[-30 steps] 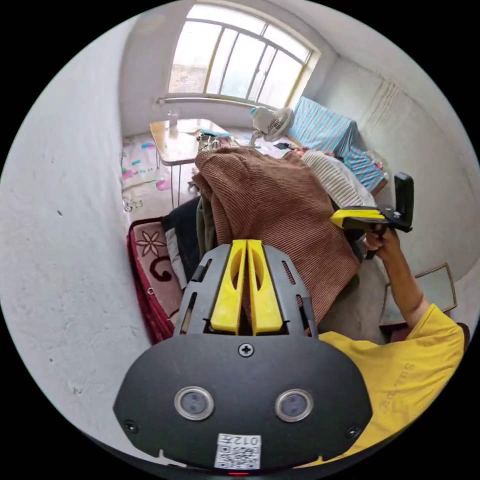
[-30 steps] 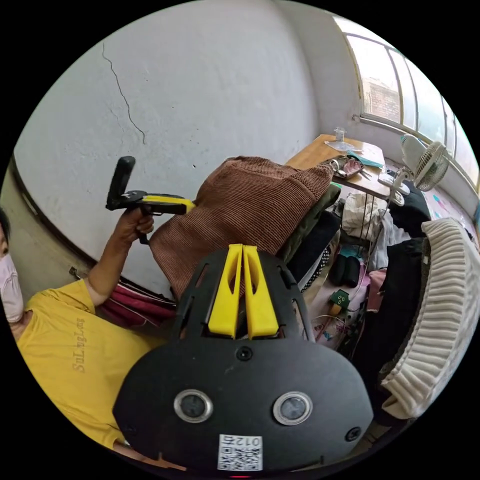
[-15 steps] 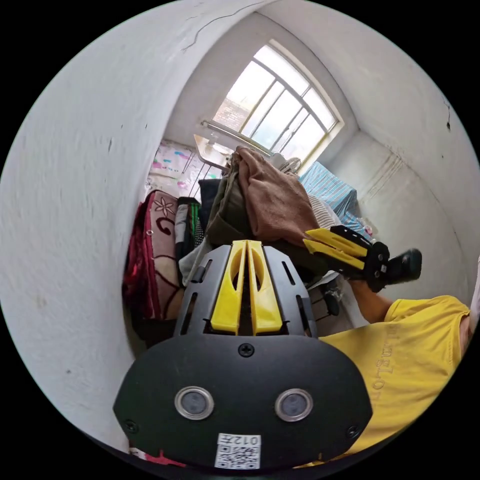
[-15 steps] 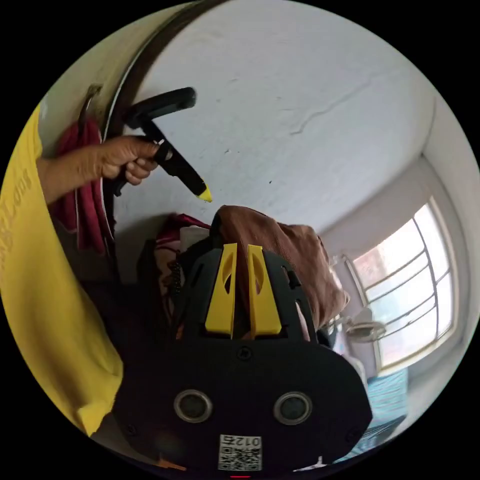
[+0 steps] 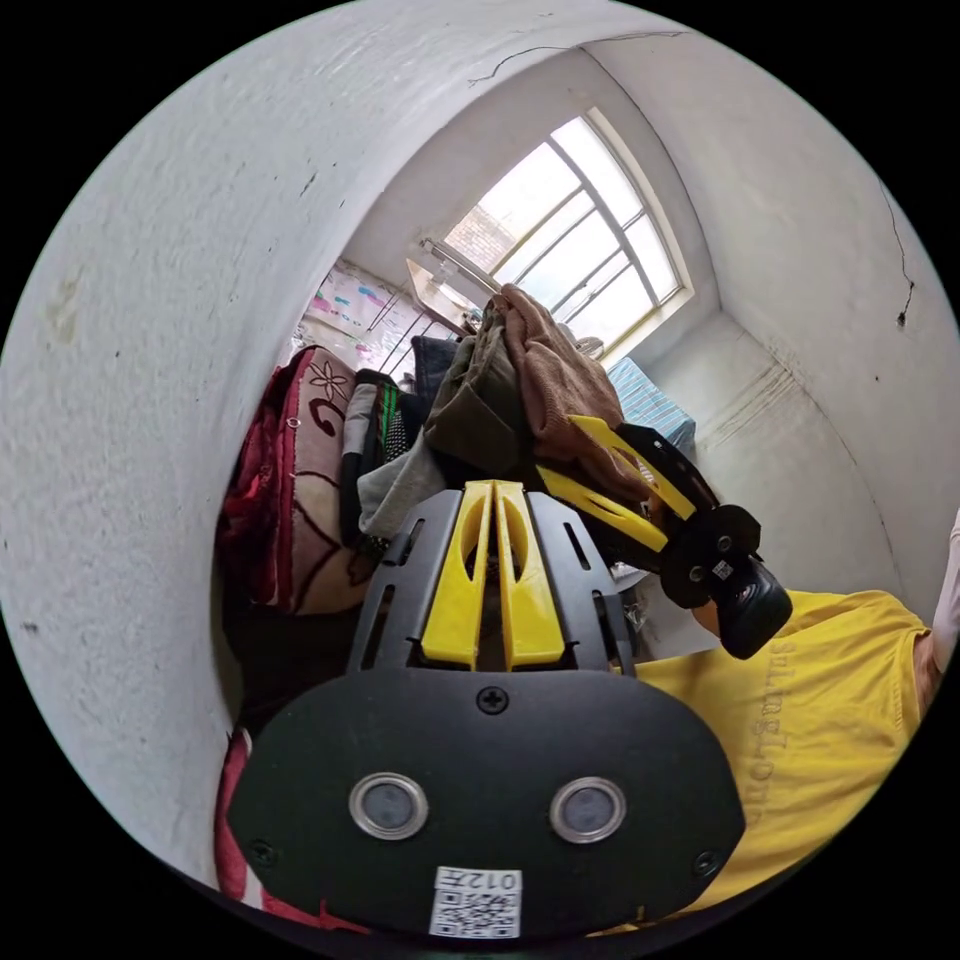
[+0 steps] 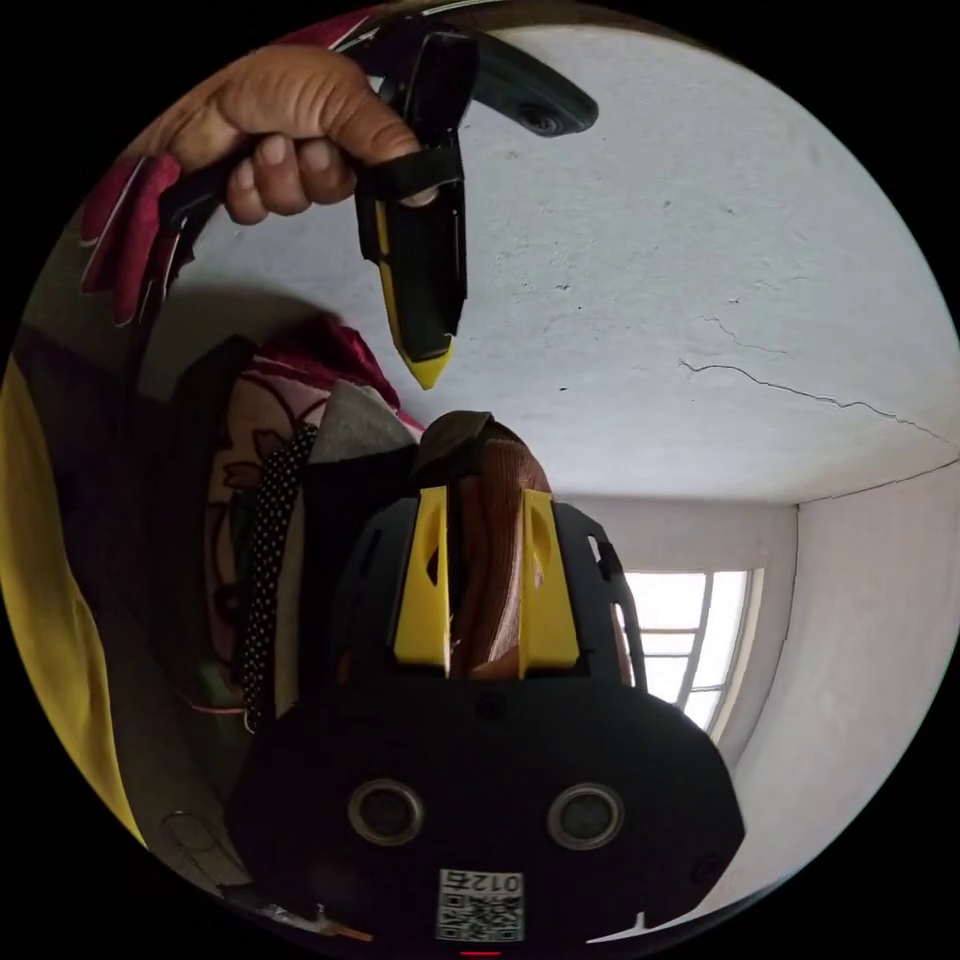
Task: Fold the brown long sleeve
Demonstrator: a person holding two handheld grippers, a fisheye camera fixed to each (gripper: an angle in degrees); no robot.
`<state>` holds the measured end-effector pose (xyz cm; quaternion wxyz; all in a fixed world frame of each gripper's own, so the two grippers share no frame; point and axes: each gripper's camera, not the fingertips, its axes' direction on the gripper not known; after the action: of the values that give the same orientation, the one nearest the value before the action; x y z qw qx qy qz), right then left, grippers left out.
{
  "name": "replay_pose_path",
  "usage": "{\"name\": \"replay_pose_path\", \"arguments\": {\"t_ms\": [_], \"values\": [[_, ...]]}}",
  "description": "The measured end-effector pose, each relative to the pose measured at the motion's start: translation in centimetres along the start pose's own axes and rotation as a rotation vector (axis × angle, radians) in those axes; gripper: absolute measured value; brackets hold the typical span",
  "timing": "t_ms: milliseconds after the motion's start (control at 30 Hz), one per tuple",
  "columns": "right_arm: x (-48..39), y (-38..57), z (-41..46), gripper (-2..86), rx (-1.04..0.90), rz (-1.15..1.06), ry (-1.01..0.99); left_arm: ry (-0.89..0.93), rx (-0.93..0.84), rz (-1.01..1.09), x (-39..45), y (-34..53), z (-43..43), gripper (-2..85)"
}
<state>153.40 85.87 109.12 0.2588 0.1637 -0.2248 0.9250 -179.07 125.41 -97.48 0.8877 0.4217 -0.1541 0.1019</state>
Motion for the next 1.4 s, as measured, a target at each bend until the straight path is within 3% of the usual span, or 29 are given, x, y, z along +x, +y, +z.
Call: {"name": "replay_pose_path", "arguments": {"t_ms": [200,333,433,633,733,900,1033,1167,1233,1300,1400], "values": [[3.4,-0.9,0.1,3.8,0.009,0.210,0.005,0.022,-0.017,0.020,-0.6,-0.6,0.1,0.4],[8.3,-0.5,1.7,3.9,-0.009,0.491,-0.177,0.029,-0.014,0.045,-0.3,-1.3,-0.2,0.4],[7.1,-0.8,1.8,5.6,0.014,0.417,-0.255,0.030,-0.020,0.064,0.1,-1.7,-0.3,0.3],[5.5,2.0,-1.1,7.5,0.195,0.277,-0.167,0.020,0.026,0.086,0.7,-3.6,-1.6,0.4],[7.6,5.3,-3.1,6.8,0.275,0.338,-0.151,0.015,0.055,0.150,2.4,-5.7,-2.2,0.4],[15.6,13.2,-0.7,3.2,0.100,0.678,-0.168,-0.022,0.022,0.338,7.8,-12.3,-1.1,0.3],[21.0,20.4,4.2,2.3,-0.042,0.947,-0.290,-0.105,-0.110,0.509,13.1,-18.4,3.9,0.4],[22.7,24.3,9.2,1.7,-0.129,1.072,-0.464,-0.259,-0.341,0.513,12.8,-22.1,11.5,0.4],[23.2,25.5,10.3,1.3,-0.152,1.113,-0.523,-0.214,-0.398,0.479,11.5,-22.9,13.0,0.4],[24.8,26.7,9.6,0.9,-0.123,1.134,-0.538,-0.137,-0.388,0.433,10.8,-23.6,12.3,0.4],[29.0,29.2,7.8,0.7,-0.015,1.216,-0.452,-0.172,-0.266,0.430,12.1,-25.1,9.3,0.3]]}}
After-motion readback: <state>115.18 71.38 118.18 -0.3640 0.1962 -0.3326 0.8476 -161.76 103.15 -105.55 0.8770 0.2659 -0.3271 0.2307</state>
